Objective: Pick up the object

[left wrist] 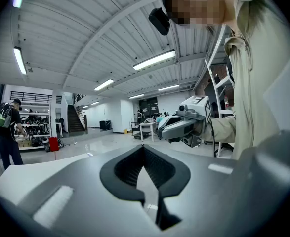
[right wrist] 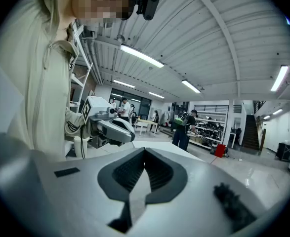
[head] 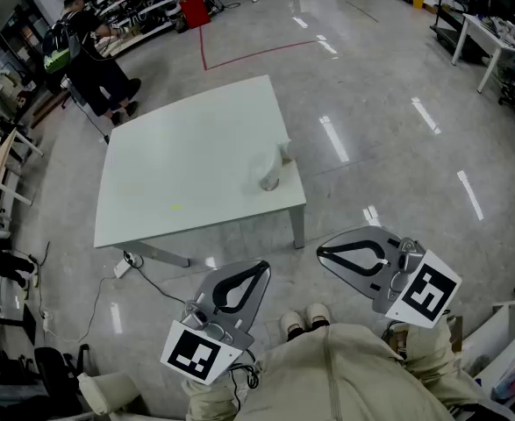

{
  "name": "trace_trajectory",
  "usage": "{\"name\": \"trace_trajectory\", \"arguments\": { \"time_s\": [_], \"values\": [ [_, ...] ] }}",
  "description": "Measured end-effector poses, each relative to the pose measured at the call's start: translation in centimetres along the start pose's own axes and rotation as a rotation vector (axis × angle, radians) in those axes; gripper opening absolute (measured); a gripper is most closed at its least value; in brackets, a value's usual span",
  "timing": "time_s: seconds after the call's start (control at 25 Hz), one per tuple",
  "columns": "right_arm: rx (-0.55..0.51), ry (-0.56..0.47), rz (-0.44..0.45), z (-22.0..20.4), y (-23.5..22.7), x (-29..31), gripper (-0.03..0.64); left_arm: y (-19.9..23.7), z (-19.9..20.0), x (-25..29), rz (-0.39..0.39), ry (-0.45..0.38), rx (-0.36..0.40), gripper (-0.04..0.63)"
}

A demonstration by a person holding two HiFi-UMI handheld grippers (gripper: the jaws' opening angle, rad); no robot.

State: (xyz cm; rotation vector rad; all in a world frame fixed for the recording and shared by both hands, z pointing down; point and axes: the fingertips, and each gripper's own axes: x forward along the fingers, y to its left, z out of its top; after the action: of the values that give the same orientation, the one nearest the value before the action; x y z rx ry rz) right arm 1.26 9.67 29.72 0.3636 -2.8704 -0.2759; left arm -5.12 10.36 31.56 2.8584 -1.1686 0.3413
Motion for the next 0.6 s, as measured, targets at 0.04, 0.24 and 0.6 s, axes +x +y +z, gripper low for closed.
{"name": "trace_trajectory", "arguments": {
  "time_s": [0.04, 0.24, 0.6],
  "values": [
    [0.005, 0.000, -0.003, -0.2, -0.1, -0.2, 0.003, -0.1, -0.1, 0.2, 0.000, 0.001, -0.001, 0.006],
    [-0.001, 0.002, -0.006, -1.0, -1.0, -0.9, 0.003, -0.3, -0.5, 1.5, 0.001, 0.008, -0.011, 0.008],
    [-0.013, -0.018, 0.001, -1.3, -3.0, -2.7, 0.003, -1.0, 0.3, 4.3, 0.015, -0.002, -0.008, 0.008]
  ]
}}
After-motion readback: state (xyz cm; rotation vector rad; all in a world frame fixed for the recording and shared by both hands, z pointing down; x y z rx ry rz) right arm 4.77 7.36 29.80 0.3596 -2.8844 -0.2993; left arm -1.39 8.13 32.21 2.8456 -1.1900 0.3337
